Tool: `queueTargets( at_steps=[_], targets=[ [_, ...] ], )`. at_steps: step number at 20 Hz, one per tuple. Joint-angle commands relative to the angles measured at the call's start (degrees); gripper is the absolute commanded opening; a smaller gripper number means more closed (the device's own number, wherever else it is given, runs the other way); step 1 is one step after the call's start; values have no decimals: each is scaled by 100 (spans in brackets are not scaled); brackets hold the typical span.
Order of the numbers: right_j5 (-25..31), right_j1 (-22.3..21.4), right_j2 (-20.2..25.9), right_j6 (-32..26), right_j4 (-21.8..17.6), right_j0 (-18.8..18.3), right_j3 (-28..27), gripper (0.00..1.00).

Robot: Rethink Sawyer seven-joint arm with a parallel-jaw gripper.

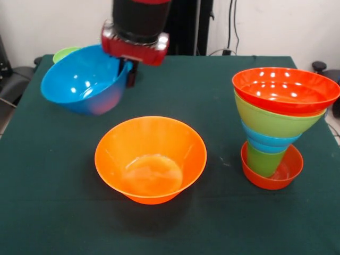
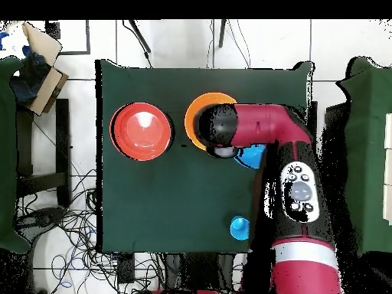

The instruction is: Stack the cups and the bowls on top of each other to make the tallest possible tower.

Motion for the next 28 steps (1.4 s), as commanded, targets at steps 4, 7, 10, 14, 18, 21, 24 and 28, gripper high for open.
queueTargets(
  at_steps=[4,7,10,14,18,21,24,28],
  targets=[
    [1410,-222,-589,1896,415,826,-553,0],
    [1642,-376,-706,2040,510,1016,-570,0],
    [1747,-436,-756,2196,645,1147,-591,0],
    [1887,-323,-729,2514,874,1340,-850,0],
    [2354,-268,-819,2816,1010,1568,-1242,0],
    [2657,-274,-898,2977,1120,1695,-1462,0],
    [2713,-251,-910,3071,1248,1755,-1603,0],
    [2613,-50,-892,3209,1358,1828,-1838,0]
  ],
)
